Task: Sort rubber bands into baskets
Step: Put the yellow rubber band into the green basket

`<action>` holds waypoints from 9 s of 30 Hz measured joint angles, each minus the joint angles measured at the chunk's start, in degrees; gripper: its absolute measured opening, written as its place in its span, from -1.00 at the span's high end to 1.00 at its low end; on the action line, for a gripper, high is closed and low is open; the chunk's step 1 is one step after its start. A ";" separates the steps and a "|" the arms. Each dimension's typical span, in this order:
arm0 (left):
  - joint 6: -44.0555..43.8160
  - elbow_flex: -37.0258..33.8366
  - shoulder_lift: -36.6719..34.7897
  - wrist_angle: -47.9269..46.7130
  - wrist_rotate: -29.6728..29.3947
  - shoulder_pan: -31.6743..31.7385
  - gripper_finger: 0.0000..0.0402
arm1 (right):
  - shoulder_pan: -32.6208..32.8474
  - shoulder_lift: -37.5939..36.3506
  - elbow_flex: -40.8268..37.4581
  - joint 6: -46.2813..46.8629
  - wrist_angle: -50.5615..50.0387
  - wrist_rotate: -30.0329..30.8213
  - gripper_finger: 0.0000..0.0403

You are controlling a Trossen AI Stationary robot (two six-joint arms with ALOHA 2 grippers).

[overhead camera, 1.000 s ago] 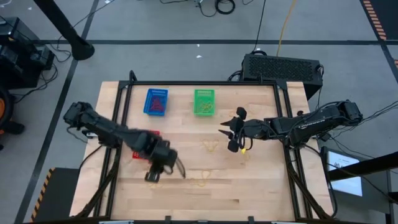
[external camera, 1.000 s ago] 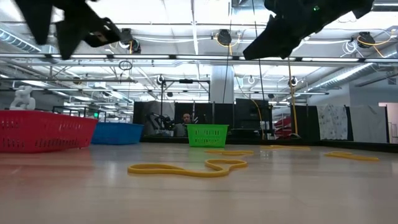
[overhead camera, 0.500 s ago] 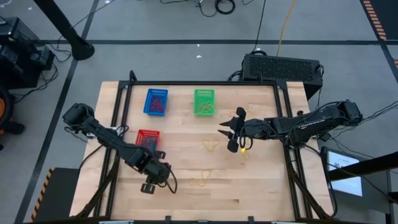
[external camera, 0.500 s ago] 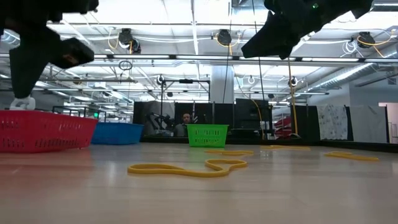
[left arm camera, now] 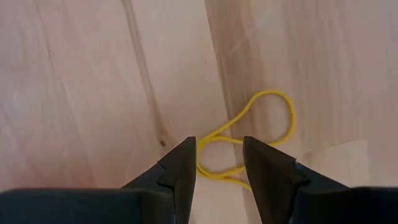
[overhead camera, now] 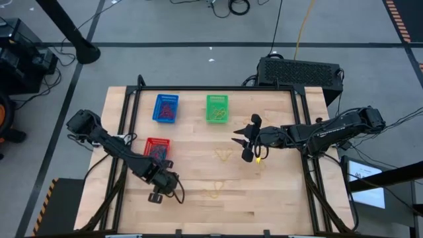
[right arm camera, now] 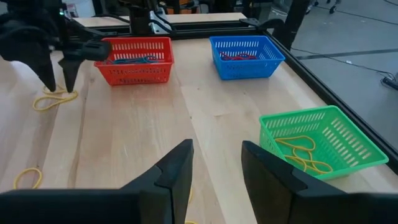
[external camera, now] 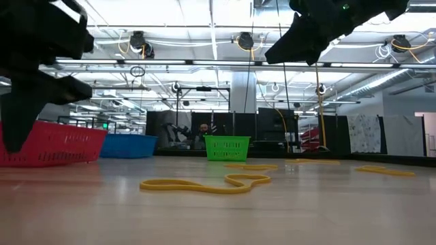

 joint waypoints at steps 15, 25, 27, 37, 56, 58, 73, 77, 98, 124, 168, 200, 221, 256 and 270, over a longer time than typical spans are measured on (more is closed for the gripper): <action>0.20 -4.75 0.24 4.50 -2.80 0.02 0.31 | 0.00 0.00 0.00 -0.64 0.00 0.26 0.35; 0.23 -5.80 1.90 6.16 0.24 0.14 0.48 | 0.00 0.00 0.00 -0.68 -0.02 0.26 0.35; 0.17 -5.14 1.96 5.41 0.89 0.14 0.64 | -0.01 0.00 0.00 -0.68 -0.02 0.25 0.35; 0.42 -0.70 2.31 4.10 2.75 -0.07 0.98 | -0.01 0.00 0.00 -0.68 0.01 0.26 0.35; 26.30 20.24 2.19 -5.64 -14.48 10.07 1.00 | -0.01 0.00 0.00 -1.14 0.39 0.24 0.35; 31.41 20.98 2.19 -5.23 -14.79 13.96 1.00 | -0.01 0.00 0.00 -1.14 0.32 0.24 0.35; 48.08 21.99 2.86 15.15 -2.47 49.42 1.00 | -0.19 0.02 0.00 -4.19 -4.40 0.24 0.35; 44.25 22.01 5.53 19.91 0.89 55.22 1.00 | -0.53 0.02 0.00 -5.78 -4.79 0.30 0.35; 34.07 21.95 18.99 26.59 -1.07 58.66 0.83 | -1.20 0.04 0.00 -6.60 -5.90 0.31 0.35; 30.13 21.95 5.84 16.96 7.36 46.68 0.41 | -2.08 5.42 -0.02 -7.15 -2.41 -0.11 0.35; 13.49 17.65 30.56 39.57 -3.94 6.83 0.41 | 13.51 5.25 9.55 -6.55 -2.57 -11.44 0.35; 24.03 17.38 5.22 20.73 -14.69 13.45 0.99 | 12.37 5.25 9.55 -6.64 -5.87 -11.39 0.35; 30.07 17.35 5.76 29.16 -3.64 52.28 1.00 | 15.46 5.87 9.44 19.52 -33.80 -2.84 0.35; 18.16 17.40 19.19 42.87 2.66 58.54 0.52 | 14.44 5.99 4.48 21.29 -41.53 3.41 0.35; 22.87 17.39 9.07 26.19 11.75 53.79 0.41 | 14.23 5.97 -5.57 24.66 -39.28 0.02 0.35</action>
